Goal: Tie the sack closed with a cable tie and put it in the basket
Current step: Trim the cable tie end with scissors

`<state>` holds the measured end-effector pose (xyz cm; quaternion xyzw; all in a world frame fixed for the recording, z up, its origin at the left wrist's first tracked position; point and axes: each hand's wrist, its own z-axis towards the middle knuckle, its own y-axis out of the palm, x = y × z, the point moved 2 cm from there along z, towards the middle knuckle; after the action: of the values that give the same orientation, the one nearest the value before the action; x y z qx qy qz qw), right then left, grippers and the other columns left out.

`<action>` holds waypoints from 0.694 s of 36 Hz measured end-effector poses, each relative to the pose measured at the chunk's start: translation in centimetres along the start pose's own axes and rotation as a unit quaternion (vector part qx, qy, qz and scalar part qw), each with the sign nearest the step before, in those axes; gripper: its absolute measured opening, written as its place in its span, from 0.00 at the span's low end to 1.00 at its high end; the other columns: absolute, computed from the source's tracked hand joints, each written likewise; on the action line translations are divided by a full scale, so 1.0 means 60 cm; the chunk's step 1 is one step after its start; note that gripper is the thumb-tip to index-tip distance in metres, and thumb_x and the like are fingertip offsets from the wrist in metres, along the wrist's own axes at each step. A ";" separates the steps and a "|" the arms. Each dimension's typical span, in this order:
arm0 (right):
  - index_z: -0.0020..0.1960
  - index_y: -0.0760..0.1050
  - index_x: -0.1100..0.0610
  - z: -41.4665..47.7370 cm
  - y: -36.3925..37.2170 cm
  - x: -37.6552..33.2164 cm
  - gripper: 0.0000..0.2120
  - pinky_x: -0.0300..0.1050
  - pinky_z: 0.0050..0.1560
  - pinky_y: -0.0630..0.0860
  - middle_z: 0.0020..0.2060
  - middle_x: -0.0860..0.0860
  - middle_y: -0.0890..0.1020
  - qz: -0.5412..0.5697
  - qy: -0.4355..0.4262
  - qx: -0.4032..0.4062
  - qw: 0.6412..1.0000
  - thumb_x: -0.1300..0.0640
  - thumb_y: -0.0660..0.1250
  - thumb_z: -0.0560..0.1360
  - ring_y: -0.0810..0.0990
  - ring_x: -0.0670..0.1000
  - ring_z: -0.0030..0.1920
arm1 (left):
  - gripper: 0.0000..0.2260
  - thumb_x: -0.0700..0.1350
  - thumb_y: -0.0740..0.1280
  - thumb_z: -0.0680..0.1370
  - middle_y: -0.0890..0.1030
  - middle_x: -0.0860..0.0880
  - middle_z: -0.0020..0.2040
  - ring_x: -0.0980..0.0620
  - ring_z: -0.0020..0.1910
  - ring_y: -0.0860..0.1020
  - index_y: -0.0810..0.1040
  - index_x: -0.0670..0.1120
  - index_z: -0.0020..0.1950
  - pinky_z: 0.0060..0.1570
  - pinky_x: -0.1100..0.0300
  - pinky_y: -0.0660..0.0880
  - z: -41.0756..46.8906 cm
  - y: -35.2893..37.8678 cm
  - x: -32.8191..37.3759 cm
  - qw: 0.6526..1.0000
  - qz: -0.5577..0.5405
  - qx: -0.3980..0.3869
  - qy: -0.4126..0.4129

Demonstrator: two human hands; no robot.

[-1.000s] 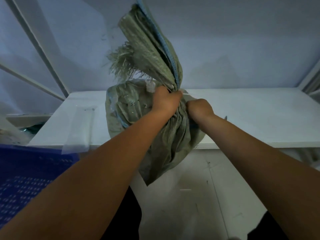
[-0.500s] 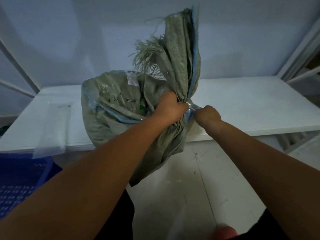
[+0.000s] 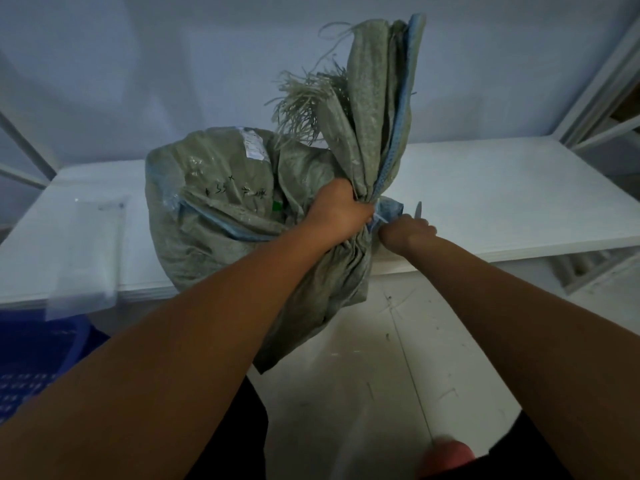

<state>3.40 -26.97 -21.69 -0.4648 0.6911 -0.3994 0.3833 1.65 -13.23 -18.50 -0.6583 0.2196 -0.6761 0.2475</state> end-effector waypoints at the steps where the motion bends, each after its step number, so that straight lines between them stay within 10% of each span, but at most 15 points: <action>1: 0.79 0.62 0.59 0.003 0.002 0.002 0.26 0.53 0.76 0.62 0.78 0.60 0.64 -0.006 -0.009 -0.019 1.000 0.50 0.57 0.83 0.59 0.60 0.79 | 0.11 0.41 0.73 0.73 0.84 0.39 0.45 0.52 0.36 0.78 0.83 0.34 0.48 0.32 0.61 0.71 0.000 0.000 -0.001 1.000 0.003 -0.001 0.001; 25: 0.70 0.71 0.64 -0.016 0.027 0.021 0.19 0.54 0.65 0.77 0.69 0.62 0.75 -0.007 -0.061 -0.040 0.997 0.57 0.59 0.83 0.78 0.62 0.66 | 0.11 0.41 0.73 0.72 0.84 0.39 0.46 0.47 0.42 0.82 0.84 0.34 0.49 0.35 0.61 0.74 -0.001 0.002 0.001 1.000 -0.003 -0.013 -0.004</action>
<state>1.62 -27.57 -23.01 -0.5079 0.6785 -0.3456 0.4027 1.58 -13.36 -18.54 -0.6647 0.2252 -0.6715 0.2376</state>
